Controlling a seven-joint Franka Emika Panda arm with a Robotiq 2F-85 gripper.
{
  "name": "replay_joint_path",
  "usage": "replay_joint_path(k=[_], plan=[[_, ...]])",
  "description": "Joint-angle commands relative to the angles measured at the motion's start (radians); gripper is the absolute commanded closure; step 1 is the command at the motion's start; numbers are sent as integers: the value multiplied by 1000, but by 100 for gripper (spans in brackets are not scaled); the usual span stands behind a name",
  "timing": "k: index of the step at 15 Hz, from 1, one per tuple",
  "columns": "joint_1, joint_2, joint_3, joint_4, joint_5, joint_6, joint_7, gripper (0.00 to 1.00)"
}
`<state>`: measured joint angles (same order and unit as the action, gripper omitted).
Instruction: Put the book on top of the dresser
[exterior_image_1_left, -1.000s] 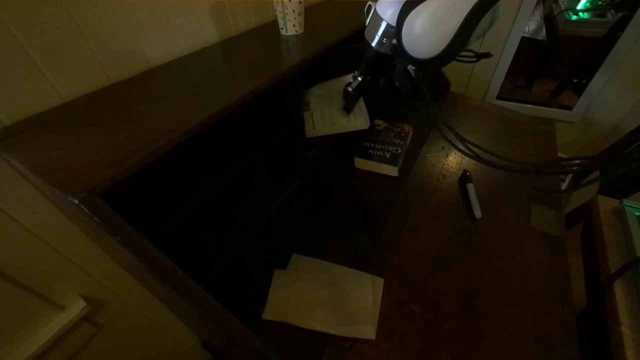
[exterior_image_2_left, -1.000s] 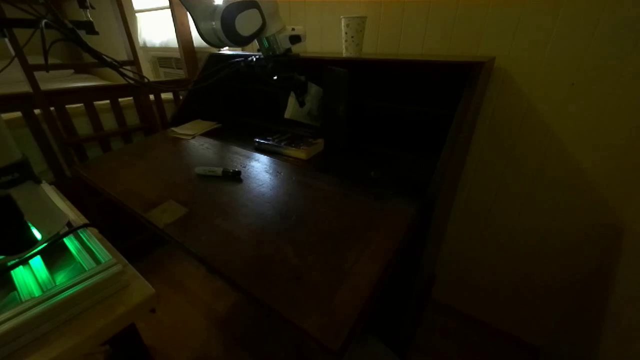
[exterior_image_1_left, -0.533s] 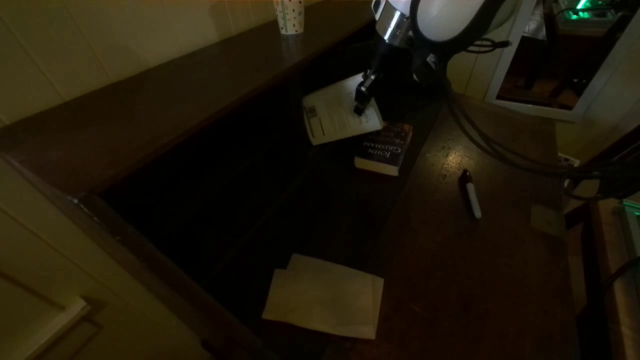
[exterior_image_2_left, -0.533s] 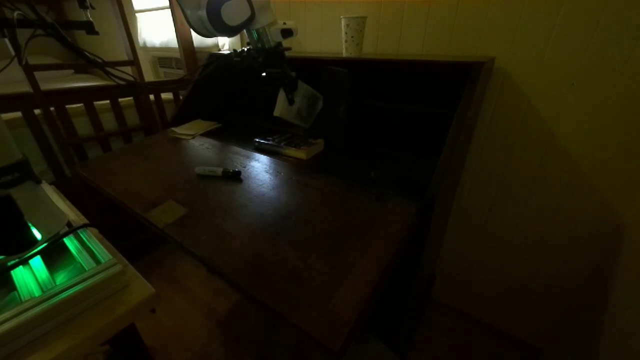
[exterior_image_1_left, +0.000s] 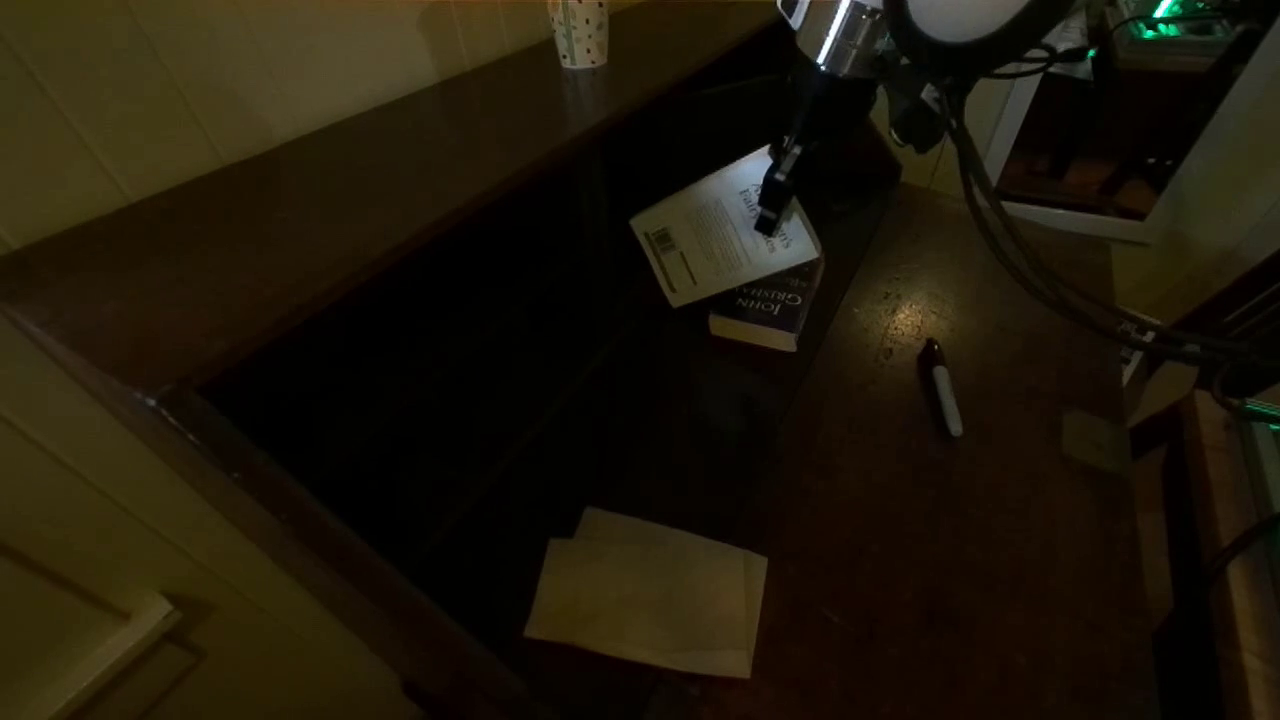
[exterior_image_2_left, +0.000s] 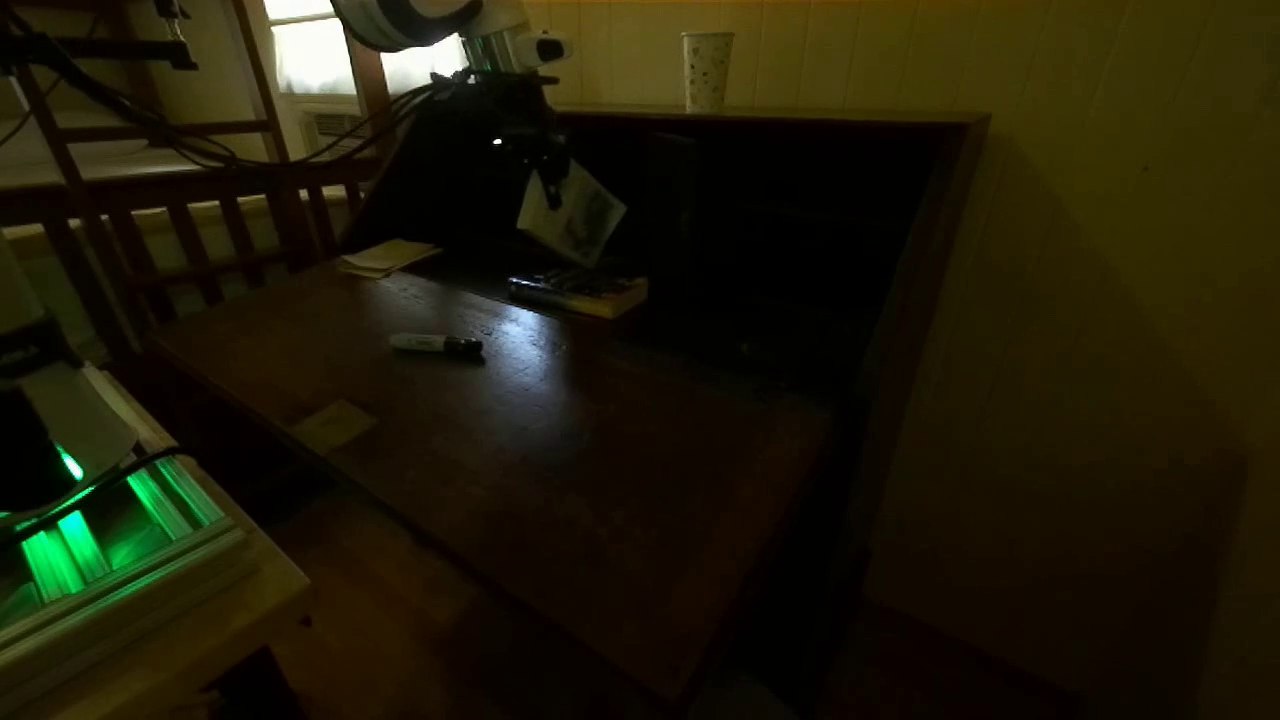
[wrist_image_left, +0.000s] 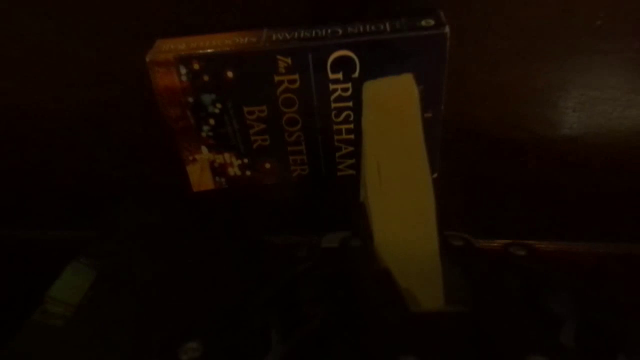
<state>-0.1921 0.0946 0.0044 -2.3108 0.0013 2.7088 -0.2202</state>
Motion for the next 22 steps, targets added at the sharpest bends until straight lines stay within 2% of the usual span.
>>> replay_joint_path(k=[1,5,11,22], plan=[[45,-106,-51,-60,-99,-59,45,94],[62,-169,-63,-75,-219,-106,93,94],[83,-262,-38,-77,-353,-210,157,94],[115,-411,29,-58,-427,-372,187,94]])
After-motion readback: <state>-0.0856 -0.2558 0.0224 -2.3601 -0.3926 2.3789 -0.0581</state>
